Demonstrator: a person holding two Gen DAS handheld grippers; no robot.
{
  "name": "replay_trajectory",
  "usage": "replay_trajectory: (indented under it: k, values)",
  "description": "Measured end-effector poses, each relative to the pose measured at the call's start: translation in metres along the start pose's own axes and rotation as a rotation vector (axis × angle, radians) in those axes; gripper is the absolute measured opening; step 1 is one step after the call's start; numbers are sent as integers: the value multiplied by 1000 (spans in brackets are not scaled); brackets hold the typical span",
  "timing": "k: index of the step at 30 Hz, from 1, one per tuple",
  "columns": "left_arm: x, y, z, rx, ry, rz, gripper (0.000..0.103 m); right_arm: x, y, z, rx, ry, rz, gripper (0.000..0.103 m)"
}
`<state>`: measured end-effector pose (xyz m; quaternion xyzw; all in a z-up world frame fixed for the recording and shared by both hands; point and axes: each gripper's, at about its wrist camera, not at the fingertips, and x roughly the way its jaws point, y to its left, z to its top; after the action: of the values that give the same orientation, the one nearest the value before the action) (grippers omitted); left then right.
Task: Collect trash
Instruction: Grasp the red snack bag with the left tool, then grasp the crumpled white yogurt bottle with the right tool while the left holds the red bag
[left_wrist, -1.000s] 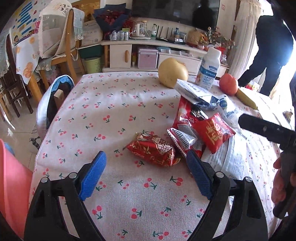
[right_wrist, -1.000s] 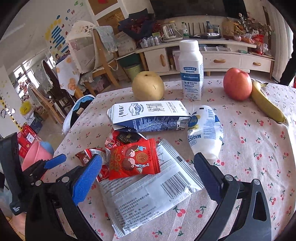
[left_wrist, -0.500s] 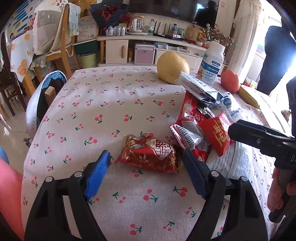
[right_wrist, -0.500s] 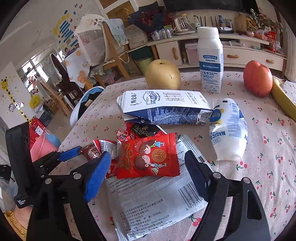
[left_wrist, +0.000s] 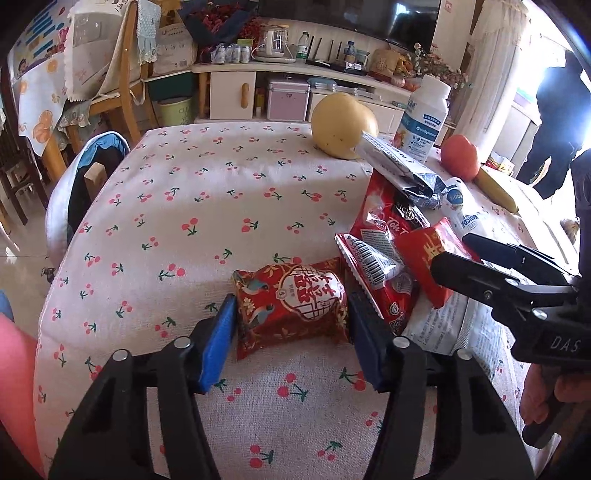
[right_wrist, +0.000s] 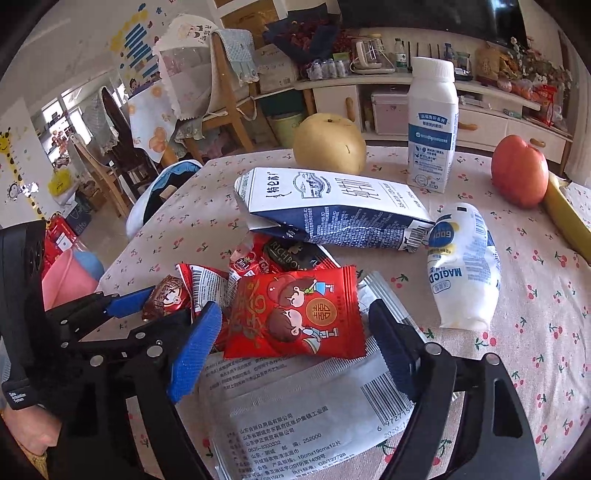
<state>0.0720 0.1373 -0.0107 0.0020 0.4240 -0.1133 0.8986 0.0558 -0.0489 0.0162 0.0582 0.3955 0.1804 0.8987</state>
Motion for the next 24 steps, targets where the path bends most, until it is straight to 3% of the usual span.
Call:
replay_trajectory:
  k: [6,9,16,24]
  values:
    - [-3,-2,-3,-3,-1,8,56,3,5,-2,-50,8,-34,84]
    - [-5,-1,-5,-11,2,5,55,3,7,-2,-75,13,-73,75]
    - [-10,-2,-11,-10,15,-20,55,1,11,-7,-119,37,-68,74]
    - [-18,9,-15,-73,32,-64,55,-14,33,-26,-239,95,68,71]
